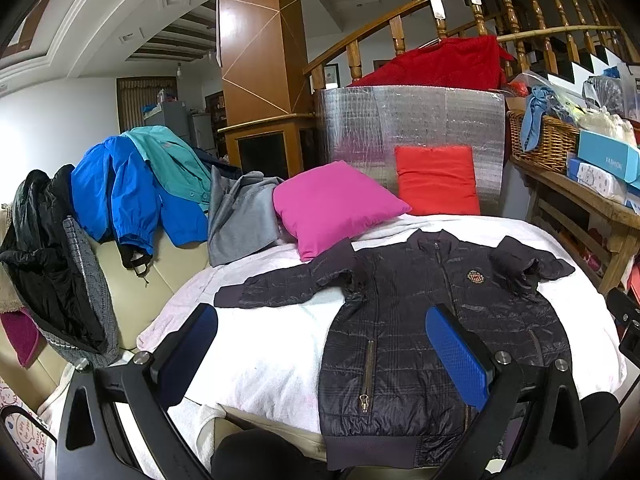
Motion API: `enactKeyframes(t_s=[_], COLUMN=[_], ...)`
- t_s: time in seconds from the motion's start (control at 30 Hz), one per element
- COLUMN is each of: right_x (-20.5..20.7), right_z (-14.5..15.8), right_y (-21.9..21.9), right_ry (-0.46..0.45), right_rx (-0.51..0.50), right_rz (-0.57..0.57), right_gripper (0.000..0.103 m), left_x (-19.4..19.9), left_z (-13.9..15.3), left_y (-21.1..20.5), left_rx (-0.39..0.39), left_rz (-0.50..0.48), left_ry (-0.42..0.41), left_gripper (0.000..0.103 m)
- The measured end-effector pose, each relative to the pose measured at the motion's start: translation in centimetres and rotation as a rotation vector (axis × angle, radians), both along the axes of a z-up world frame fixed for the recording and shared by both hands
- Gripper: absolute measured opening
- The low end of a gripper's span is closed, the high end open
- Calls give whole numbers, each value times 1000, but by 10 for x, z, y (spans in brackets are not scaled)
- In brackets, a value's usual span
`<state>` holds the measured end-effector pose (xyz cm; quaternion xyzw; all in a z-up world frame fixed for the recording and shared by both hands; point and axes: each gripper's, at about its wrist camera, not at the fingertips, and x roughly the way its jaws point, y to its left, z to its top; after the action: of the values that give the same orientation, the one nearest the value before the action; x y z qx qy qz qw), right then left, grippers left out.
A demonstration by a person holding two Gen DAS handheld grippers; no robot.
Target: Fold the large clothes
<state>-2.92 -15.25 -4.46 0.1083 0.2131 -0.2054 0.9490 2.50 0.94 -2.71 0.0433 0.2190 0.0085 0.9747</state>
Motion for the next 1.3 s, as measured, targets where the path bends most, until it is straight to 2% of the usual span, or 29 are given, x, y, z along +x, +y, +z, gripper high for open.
enactKeyframes(t_s=[0.67,1.3], right_x=[7,43], right_z=[-9,-24], right_y=[-3,-26], right_ry=[24,68], right_rx=[3,12], right_rz=[2,-18], right_gripper=[103,103], left_x=[6,42], left_z=[-5,-27], left_y=[-7,-25], left_rx=[7,22], left_rz=[-4,-13], left_ry=[16,76], left_gripper=[103,103])
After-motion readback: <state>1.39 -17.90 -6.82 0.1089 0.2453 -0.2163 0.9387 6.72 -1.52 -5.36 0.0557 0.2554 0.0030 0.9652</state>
